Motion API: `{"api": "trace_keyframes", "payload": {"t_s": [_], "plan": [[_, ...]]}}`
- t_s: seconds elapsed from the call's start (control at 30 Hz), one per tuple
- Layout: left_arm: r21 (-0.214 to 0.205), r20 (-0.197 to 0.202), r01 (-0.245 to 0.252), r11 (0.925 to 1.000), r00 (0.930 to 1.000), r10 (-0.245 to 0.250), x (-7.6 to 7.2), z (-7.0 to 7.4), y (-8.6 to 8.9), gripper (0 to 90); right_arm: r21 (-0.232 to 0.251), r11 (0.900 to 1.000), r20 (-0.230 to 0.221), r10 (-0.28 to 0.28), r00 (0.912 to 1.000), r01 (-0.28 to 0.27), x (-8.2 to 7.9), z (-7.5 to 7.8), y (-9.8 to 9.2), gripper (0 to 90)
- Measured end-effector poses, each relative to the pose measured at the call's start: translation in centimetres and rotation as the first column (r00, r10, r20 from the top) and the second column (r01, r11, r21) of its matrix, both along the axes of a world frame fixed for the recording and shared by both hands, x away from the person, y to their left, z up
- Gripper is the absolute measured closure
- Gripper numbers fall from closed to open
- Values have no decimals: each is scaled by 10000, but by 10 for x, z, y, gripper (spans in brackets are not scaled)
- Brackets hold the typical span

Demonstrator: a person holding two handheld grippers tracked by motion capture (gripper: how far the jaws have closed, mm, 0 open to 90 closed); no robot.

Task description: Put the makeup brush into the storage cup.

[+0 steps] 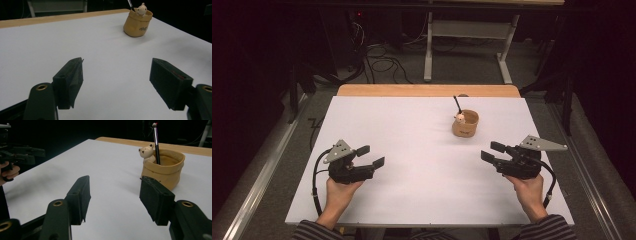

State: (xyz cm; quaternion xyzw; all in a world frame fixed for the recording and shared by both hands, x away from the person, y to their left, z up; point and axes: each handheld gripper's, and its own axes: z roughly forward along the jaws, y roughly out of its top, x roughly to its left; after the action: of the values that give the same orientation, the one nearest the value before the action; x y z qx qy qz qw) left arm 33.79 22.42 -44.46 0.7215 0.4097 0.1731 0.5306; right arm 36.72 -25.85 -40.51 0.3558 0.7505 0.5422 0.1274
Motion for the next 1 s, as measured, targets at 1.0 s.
{"api": "trace_keyframes", "payload": {"t_s": [1.0], "plan": [[-23,18,-35,10000,10000,35,0,0,0,273,-298,9994,7,-191,9998,191,1,-17,-3,419]]}}
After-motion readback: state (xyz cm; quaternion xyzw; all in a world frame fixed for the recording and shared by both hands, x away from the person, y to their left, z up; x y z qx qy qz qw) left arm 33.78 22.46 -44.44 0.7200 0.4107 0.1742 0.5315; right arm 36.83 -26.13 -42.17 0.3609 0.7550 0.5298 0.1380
